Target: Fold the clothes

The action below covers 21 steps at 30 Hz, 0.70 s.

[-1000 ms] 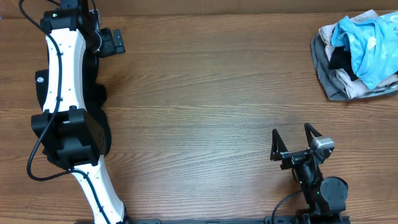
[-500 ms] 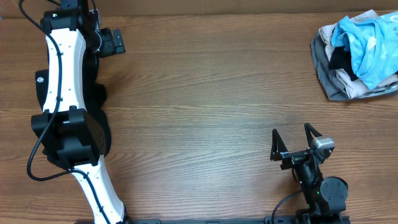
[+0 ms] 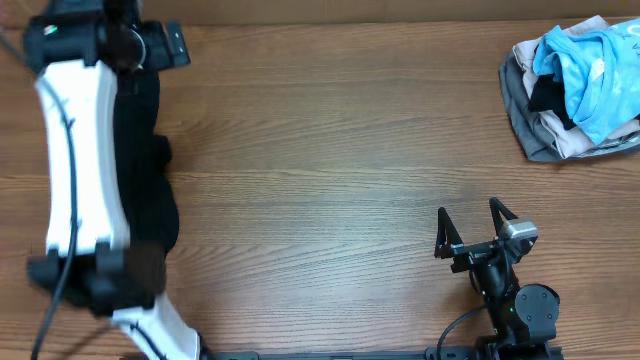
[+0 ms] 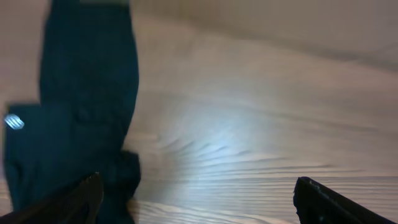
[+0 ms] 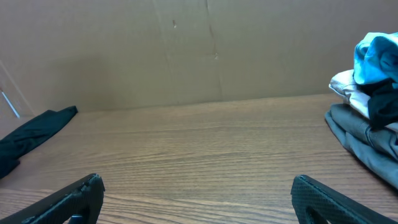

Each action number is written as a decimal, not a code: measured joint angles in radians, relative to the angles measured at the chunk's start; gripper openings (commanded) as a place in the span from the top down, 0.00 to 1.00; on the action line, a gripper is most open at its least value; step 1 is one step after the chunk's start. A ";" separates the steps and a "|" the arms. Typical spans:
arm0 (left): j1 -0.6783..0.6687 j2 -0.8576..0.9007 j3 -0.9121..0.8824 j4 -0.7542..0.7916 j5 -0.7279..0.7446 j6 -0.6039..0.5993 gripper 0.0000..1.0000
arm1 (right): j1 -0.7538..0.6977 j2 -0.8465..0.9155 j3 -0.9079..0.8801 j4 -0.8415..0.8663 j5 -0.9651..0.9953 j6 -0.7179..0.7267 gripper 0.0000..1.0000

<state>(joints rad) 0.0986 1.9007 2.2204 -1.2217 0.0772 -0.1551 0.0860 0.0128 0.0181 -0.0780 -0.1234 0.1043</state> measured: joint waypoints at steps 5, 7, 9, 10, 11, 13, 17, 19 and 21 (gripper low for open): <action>-0.072 -0.218 0.006 0.007 -0.053 0.018 0.00 | 0.000 0.000 0.000 0.000 0.000 0.000 0.00; -0.102 -0.287 -0.009 0.013 -0.084 0.027 0.00 | 0.000 0.000 0.000 0.000 0.000 0.000 0.00; -0.119 -0.372 -0.083 0.013 -0.107 0.032 0.00 | 0.000 0.000 0.000 0.000 0.000 0.000 0.00; -0.121 -0.402 -0.119 0.016 -0.115 0.033 0.00 | 0.000 0.000 0.000 0.000 0.000 0.000 0.00; -0.123 -0.441 -0.182 0.043 -0.130 0.035 0.00 | 0.000 0.000 0.000 0.000 0.000 0.000 0.00; -0.123 -0.516 -0.323 0.143 -0.152 0.034 0.00 | 0.000 0.000 0.000 0.000 0.000 0.000 0.00; -0.123 -0.637 -0.623 0.451 -0.134 0.034 0.00 | 0.000 0.000 0.000 0.000 0.000 0.000 0.00; -0.124 -0.711 -0.814 0.673 -0.095 0.034 0.00 | 0.000 0.000 0.000 0.001 0.000 0.000 0.00; -0.123 -0.784 -0.987 0.846 -0.058 0.034 0.00 | 0.000 0.000 0.000 0.000 0.000 0.000 0.00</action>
<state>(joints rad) -0.0246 1.1164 1.2335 -0.3752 0.0189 -0.1211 0.0860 0.0128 0.0181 -0.0780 -0.1230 0.1047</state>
